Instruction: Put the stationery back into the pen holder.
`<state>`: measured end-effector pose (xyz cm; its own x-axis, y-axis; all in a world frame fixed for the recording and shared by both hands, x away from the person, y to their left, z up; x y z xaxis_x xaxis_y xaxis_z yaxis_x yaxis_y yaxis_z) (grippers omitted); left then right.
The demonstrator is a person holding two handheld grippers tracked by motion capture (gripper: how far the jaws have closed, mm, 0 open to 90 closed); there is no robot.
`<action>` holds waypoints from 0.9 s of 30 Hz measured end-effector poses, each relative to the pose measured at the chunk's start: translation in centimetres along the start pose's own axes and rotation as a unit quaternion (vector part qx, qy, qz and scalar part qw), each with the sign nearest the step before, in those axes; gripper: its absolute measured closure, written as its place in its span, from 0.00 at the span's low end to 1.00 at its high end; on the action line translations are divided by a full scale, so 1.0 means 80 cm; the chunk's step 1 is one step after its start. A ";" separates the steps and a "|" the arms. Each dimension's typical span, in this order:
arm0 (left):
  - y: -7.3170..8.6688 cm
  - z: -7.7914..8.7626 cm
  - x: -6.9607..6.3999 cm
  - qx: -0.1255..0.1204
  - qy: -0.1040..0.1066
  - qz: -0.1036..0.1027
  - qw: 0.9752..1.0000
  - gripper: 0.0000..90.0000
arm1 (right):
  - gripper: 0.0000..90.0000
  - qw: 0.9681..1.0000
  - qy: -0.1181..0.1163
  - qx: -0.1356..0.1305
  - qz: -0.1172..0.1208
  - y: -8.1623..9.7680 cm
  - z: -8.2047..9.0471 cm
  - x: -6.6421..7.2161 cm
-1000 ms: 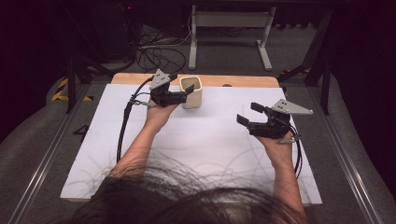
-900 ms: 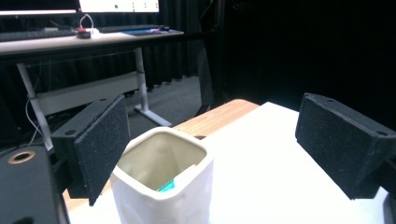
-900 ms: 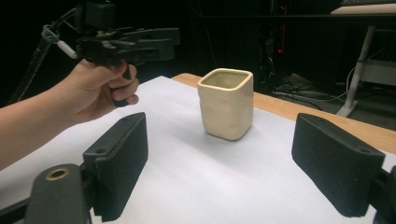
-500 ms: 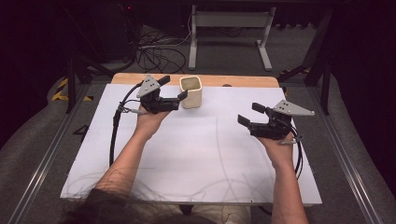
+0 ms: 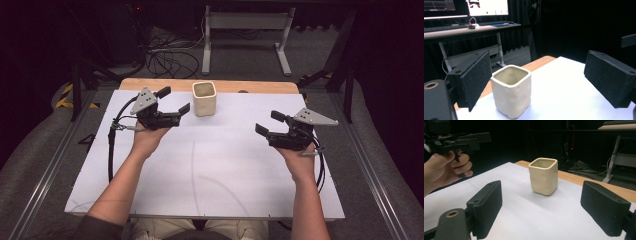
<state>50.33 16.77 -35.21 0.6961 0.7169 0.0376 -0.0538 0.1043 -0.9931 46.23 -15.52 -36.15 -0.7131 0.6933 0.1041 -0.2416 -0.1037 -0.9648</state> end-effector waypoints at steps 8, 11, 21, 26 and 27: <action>0.003 0.030 0.000 -0.005 -0.002 0.002 1.000 0.09 | 0.20 1.000 0.002 -0.002 -0.001 0.000 0.003 0.000; 0.006 0.041 -0.001 -0.006 -0.003 0.003 1.000 0.09 | 0.19 1.000 0.003 -0.004 0.001 0.000 0.004 0.001; 0.011 0.072 -0.004 -0.008 -0.003 -0.001 1.000 0.09 | 0.19 1.000 0.004 -0.009 0.000 0.001 0.008 0.002; 0.018 0.087 -0.006 -0.005 -0.005 0.003 1.000 0.08 | 0.19 1.000 0.004 -0.011 0.001 0.002 0.010 0.003; 0.020 0.090 -0.006 -0.005 -0.006 0.003 1.000 0.08 | 0.19 1.000 0.005 -0.011 0.002 0.002 0.010 0.003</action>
<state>44.77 21.60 -36.01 0.6869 0.7260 0.0339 -0.0499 0.0936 -0.9944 45.51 -15.96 -36.05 -0.7074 0.7001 0.0973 -0.2236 -0.0911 -0.9704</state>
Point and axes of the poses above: each handheld gripper's, and its own axes: z roughly backward along the jaws, y roughly out of its underside, x roughly to its left, the point moved 7 cm from there along -z, roughly forward along the jaws, and after that the axes turned 2 degrees about x, right-handed, at the moved point
